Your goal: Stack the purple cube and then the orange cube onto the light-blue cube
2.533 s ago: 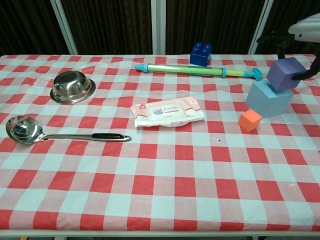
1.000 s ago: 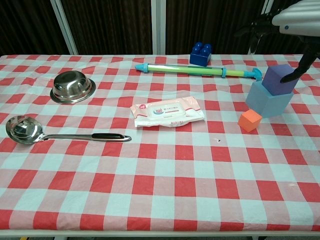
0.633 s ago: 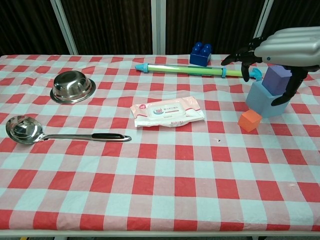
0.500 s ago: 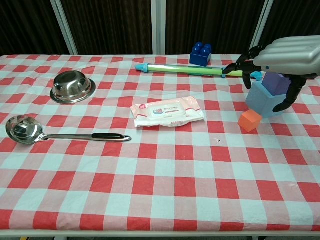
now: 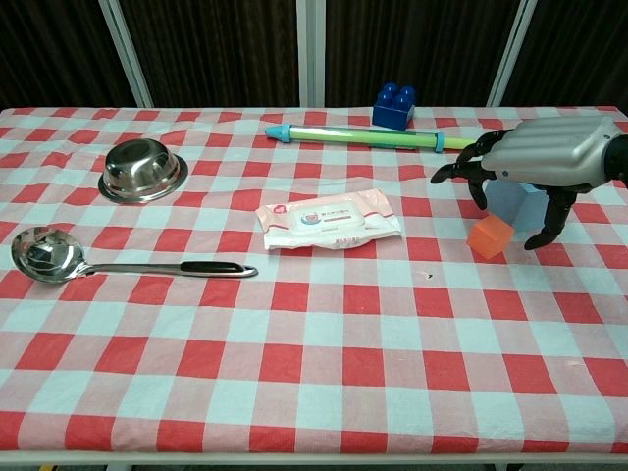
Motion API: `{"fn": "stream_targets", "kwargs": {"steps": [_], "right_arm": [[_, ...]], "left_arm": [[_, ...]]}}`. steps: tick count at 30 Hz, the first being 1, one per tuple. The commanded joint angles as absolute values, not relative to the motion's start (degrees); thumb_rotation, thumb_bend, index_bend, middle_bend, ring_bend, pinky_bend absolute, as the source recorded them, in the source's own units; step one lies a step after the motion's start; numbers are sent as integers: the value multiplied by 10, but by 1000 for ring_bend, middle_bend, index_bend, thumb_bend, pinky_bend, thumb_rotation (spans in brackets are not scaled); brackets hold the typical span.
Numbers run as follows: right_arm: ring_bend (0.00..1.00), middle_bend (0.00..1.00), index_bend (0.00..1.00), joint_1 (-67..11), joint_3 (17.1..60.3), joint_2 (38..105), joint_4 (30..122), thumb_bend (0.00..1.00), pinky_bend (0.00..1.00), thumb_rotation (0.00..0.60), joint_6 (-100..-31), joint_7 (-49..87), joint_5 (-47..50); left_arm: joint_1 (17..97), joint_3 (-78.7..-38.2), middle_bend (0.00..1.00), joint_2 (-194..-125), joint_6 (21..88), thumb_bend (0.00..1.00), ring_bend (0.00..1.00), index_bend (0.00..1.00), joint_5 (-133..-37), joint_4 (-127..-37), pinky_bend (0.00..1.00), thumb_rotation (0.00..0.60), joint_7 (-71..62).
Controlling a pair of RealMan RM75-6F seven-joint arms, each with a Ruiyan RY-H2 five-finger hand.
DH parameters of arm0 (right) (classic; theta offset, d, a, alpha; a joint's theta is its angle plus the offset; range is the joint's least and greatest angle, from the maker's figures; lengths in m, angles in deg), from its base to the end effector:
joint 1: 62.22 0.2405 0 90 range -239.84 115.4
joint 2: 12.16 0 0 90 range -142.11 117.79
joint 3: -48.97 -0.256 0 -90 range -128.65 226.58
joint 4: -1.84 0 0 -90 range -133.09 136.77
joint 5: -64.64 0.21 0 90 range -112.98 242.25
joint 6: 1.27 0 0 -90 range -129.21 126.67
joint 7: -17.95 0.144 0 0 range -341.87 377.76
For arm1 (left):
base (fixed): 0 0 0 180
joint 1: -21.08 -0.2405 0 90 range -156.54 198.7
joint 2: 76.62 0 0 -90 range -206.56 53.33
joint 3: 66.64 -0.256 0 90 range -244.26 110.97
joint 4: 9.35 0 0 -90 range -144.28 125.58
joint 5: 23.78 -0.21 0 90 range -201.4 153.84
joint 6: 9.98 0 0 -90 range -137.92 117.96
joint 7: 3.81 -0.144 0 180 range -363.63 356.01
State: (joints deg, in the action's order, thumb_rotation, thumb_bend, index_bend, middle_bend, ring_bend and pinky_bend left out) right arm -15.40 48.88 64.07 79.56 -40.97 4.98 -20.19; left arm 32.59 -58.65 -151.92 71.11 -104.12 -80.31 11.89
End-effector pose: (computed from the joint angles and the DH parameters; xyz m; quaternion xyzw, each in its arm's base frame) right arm -0.2045 -0.3525 0.0170 0.8894 -0.2037 0.1940 0.3604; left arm -0.3496 0.2430 0.1464 -0.5389 -0.4026 -0.4485 0.5885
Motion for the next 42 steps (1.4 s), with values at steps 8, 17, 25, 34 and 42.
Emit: {"fn": "stream_targets", "kwargs": {"steps": [8,17,25,34,42], "right_arm": [[71,378,0,-142,489,679,751,60,56,600,-396,55,-198],[92,413,0,-136,491,701,722,86,56,600,-395,67,-201],[133,462,0,-137,491,706,715,112,60,600,-403,69,-200],[152,490,0,-138,485,691,728,125,64,600,-421,71,-200],[152,501,0,-136,465,655,775,134,64,600,-448,51,-195]], "left_arm": [[325,-586,202,-1518,713,61,144,224,-1041,-803,315,600,117],[324,-585,202,-1518,711,60,144,224,-1040,-801,315,600,122],[324,-586,202,-1519,710,60,145,223,-1039,-800,314,600,124],[323,-584,202,-1518,710,60,144,224,-1037,-798,314,600,127],[321,-581,202,-1514,712,60,144,224,-1034,-800,314,600,130]]}}
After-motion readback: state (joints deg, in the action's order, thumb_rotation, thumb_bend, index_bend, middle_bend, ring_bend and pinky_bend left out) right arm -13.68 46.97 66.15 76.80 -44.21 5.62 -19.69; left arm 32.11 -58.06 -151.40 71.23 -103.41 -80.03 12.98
